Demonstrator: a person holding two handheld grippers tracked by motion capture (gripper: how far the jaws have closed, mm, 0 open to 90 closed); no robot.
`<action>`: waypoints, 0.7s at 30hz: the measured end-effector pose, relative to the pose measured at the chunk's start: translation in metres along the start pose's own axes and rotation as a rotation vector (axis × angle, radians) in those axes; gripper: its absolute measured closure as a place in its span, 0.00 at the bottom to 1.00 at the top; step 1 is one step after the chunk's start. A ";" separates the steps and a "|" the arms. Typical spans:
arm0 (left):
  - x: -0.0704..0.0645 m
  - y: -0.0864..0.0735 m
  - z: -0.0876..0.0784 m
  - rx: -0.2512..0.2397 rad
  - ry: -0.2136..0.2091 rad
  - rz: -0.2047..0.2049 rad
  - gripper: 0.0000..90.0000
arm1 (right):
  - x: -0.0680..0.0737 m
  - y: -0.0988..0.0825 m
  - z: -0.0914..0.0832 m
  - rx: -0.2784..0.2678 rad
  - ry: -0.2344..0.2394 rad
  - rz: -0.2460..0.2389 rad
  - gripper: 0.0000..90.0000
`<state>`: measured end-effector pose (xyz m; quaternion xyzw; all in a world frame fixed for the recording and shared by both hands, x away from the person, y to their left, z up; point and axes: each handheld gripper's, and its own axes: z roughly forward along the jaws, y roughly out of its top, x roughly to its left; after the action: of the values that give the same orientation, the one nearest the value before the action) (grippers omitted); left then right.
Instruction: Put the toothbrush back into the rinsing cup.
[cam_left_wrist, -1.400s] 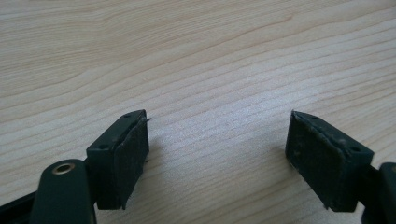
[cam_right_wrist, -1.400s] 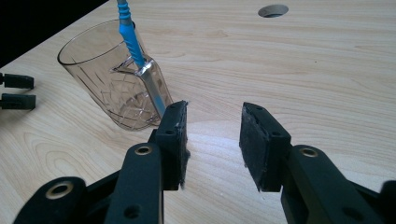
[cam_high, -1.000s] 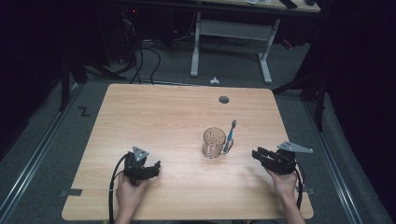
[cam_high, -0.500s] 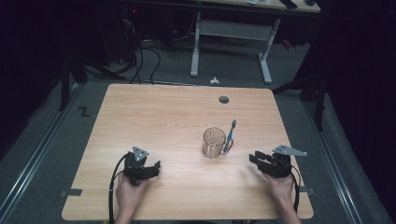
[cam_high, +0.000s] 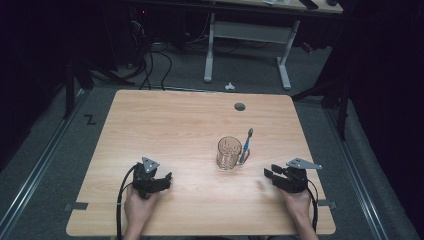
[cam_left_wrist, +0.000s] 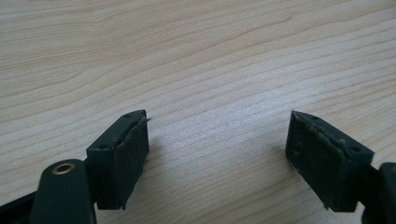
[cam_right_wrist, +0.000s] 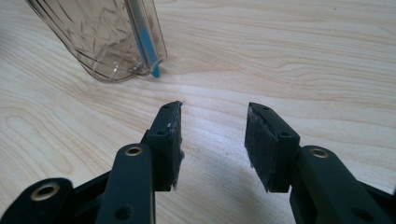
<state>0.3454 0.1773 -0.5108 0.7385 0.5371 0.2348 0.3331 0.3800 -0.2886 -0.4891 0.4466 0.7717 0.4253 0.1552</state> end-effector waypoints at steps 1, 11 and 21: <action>0.000 0.000 0.000 0.000 0.000 0.000 0.24 | 0.000 -0.001 0.001 0.005 -0.004 0.000 0.62; 0.000 0.000 0.000 0.000 0.000 0.000 0.24 | 0.004 -0.005 0.006 0.033 -0.040 -0.030 0.59; 0.000 0.000 0.000 0.000 0.000 -0.001 0.24 | 0.007 -0.008 0.010 0.061 -0.066 -0.061 0.57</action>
<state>0.3454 0.1773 -0.5108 0.7383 0.5373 0.2349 0.3333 0.3778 -0.2790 -0.5005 0.4412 0.7920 0.3819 0.1796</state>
